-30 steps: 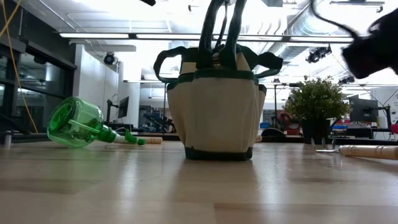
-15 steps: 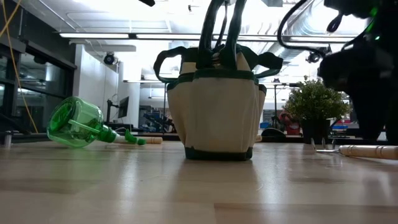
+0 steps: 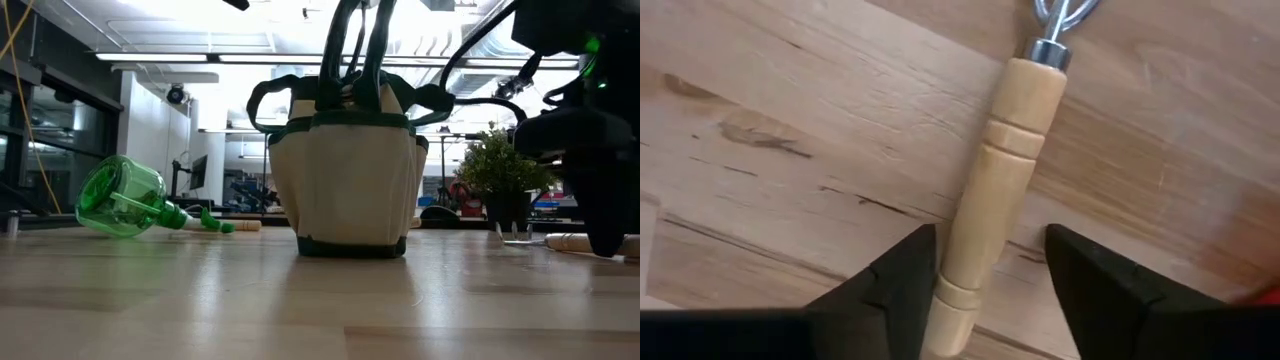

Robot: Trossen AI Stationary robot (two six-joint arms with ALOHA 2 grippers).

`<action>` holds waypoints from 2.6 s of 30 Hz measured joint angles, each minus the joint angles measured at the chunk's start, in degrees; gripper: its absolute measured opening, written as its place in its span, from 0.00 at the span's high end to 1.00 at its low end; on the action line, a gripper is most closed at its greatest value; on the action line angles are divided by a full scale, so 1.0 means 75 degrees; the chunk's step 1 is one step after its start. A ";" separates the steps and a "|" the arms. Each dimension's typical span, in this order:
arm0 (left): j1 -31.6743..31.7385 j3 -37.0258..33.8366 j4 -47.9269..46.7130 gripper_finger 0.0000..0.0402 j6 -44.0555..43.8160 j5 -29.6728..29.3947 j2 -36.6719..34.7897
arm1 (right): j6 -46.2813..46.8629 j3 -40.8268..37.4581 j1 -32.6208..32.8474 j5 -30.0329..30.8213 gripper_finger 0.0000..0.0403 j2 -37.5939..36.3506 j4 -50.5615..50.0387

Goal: Pick & Place Garden tools in Gardening bag
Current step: Put the brown hand rake into the white gardening bag

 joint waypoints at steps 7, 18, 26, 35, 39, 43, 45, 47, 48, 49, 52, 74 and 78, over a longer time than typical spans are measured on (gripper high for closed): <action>-0.0002 0.0000 0.0003 0.57 -0.0003 -0.0017 0.0000 | -0.0491 -0.0009 -0.0003 -0.0156 0.74 0.0006 -0.0165; 0.0001 0.0000 0.0025 0.57 0.0064 0.0065 0.0000 | -0.1539 -0.0044 0.0021 -0.1093 0.86 -0.0449 -0.0420; 0.0119 -0.0009 0.1479 0.57 0.2221 0.0501 -0.0145 | -0.2320 -0.0006 0.0009 -0.2339 0.86 -0.1802 -0.1186; 0.1023 0.0559 0.3130 0.57 0.4660 0.1798 -0.0117 | -0.2821 0.1005 0.0009 -0.2262 0.86 -0.3501 -0.3398; 0.1510 0.0650 0.3863 0.57 0.5235 0.2297 -0.0092 | -0.3165 0.1680 0.0003 -0.1302 0.86 -0.3851 -0.3604; 0.1849 0.0659 0.4421 0.57 0.5477 0.2679 -0.0093 | -0.3675 0.2338 -0.0003 -0.0466 0.86 -0.3920 -0.3599; 0.1982 0.0659 0.4759 0.57 0.5679 0.2940 -0.0093 | -0.4023 0.2617 -0.0013 -0.0380 0.86 -0.3895 -0.3552; 0.2126 0.0659 0.5197 0.57 0.5928 0.3238 -0.0093 | -0.4366 0.2871 -0.0149 -0.0400 0.86 -0.3810 -0.3528; 0.2200 0.0659 0.5448 0.57 0.6063 0.3384 -0.0061 | -0.4535 0.2996 -0.0227 -0.0435 0.86 -0.3743 -0.3511; 0.2271 0.0662 0.5759 0.57 0.6211 0.3516 -0.0010 | -0.4733 0.3103 -0.0315 -0.0488 0.86 -0.3668 -0.3516; 0.2430 0.0659 0.6174 0.57 0.6687 0.3859 0.0034 | -0.5369 0.3376 -0.0639 -0.0699 0.86 -0.3396 -0.3512; 0.2446 0.3168 0.3023 0.57 0.8767 0.4440 0.1811 | -0.7622 0.4631 -0.1943 -0.1011 0.86 -0.1816 -0.3410; 0.2216 0.3174 0.2763 0.53 0.9365 0.3743 0.1865 | -0.7528 0.4636 -0.2075 -0.1011 0.86 -0.1834 -0.3385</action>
